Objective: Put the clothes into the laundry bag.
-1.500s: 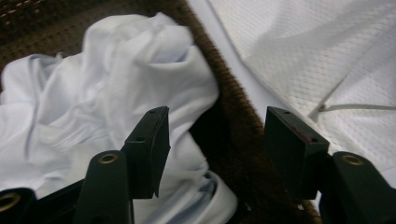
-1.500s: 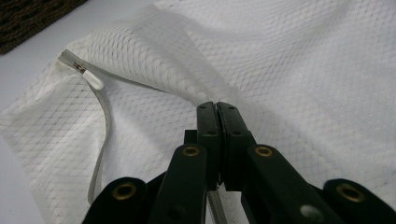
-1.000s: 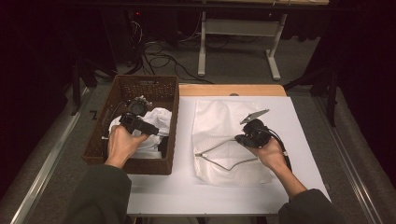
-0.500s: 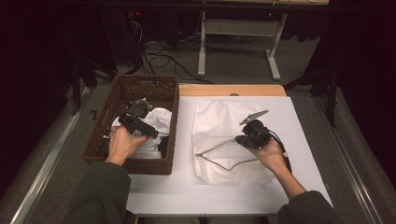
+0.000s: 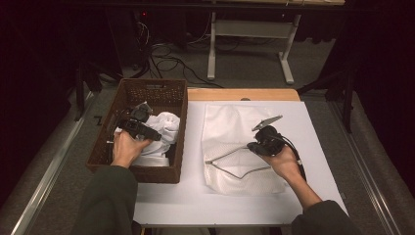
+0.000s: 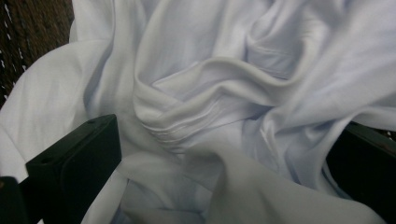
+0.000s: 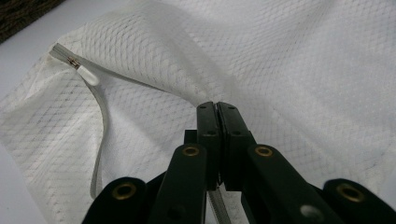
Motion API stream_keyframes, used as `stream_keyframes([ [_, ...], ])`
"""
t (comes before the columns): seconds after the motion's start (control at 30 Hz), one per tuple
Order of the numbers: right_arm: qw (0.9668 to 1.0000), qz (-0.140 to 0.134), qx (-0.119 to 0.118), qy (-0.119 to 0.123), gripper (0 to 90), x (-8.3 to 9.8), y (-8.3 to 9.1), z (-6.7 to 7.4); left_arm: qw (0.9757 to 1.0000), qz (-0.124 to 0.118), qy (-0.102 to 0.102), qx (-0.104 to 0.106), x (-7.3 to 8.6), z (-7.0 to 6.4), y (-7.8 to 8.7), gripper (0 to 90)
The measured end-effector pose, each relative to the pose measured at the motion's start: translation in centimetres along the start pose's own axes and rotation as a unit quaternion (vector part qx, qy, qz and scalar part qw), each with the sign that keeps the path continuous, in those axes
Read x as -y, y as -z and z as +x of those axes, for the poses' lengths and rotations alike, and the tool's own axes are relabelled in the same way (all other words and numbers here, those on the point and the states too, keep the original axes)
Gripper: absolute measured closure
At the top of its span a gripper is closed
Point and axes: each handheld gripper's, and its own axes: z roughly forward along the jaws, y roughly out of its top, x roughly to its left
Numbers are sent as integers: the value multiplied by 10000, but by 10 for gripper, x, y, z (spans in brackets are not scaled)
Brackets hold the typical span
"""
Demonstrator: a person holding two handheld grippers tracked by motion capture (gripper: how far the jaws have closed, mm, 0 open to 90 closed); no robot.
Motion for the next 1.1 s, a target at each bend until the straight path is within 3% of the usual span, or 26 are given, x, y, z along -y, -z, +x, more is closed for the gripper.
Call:
stream_keyframes([
  [0.23,10000,-35,-10,-26,896,3,0,-2,9998,133,153,-3,-4,6,-13,0],
  [0.53,9999,-79,-13,-128,896,7,-1,-4,9983,305,439,220,-5,13,-25,9],
  [0.77,9999,-86,-23,-144,896,11,1,-5,9970,483,547,268,-5,13,-35,5],
  [1.1,9999,-108,-27,-128,896,12,2,-5,9967,710,232,320,-4,2,-46,8],
])
